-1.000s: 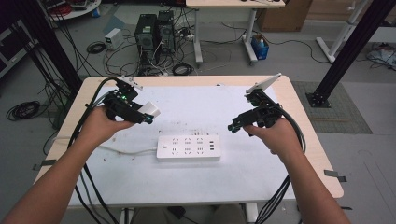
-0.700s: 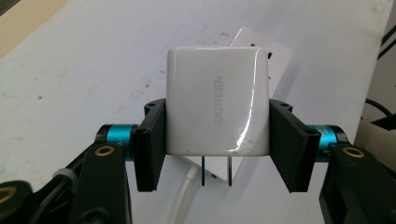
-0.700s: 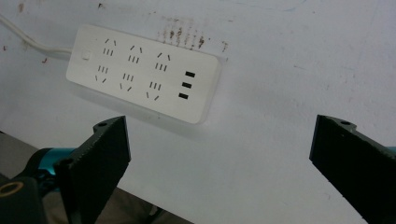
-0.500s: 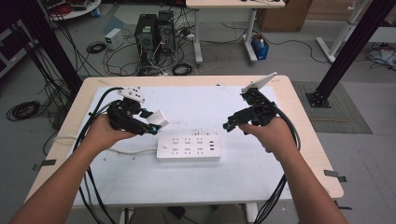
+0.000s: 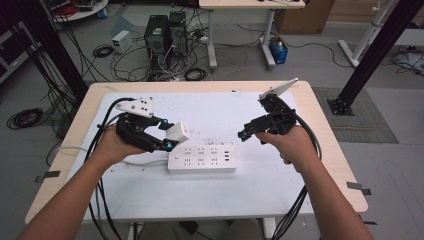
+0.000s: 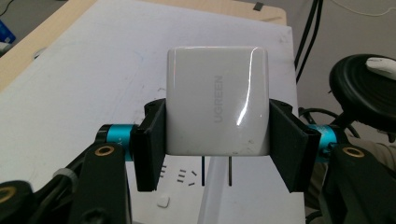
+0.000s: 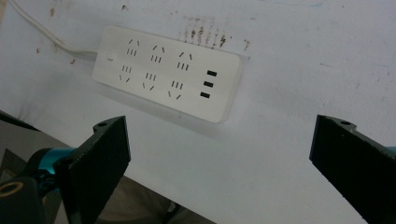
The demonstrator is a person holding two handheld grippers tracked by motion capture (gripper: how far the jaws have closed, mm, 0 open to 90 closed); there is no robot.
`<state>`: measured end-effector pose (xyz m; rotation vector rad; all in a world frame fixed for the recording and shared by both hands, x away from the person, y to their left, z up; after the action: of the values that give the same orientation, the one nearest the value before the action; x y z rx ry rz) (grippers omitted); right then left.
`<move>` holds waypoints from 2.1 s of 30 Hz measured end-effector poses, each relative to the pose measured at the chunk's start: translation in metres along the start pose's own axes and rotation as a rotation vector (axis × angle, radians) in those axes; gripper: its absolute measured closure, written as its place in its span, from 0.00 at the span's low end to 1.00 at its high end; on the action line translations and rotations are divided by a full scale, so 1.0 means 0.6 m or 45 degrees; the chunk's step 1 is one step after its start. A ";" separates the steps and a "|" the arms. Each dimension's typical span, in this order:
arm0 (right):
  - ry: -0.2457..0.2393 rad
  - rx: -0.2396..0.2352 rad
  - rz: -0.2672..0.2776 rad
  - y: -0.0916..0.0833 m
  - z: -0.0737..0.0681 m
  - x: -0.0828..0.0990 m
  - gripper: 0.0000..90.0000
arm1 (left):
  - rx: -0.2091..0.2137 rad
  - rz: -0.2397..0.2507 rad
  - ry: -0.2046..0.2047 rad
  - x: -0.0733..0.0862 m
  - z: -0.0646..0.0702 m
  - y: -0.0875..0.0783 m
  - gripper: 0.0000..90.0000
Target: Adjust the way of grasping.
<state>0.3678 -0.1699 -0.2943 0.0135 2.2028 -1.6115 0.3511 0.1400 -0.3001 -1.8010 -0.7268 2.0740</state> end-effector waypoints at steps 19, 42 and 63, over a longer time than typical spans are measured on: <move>0.168 -0.489 -0.023 0.002 -0.029 0.002 0.05 | 0.056 0.007 0.092 -0.008 0.006 0.038 0.47; 0.213 -0.780 -0.107 0.048 -0.102 -0.011 0.05 | 0.053 0.060 0.117 -0.014 0.011 0.059 0.47; 0.210 -0.778 -0.186 0.093 -0.146 -0.025 0.22 | 0.042 0.004 0.130 -0.013 0.015 0.070 0.47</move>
<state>0.3671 -0.0677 -0.3182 -0.1989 2.7925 -0.9661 0.3477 0.0995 -0.3162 -1.8759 -0.6585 1.9678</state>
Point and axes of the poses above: each handheld gripper's, and its own axes: y roughly forward along the jaws, x roughly out of its underside, z roughly to its right, the point moved 4 cm from there along y, roughly forward along the jaws, and after that the axes turned 4 degrees about x, right-handed, at the moved point
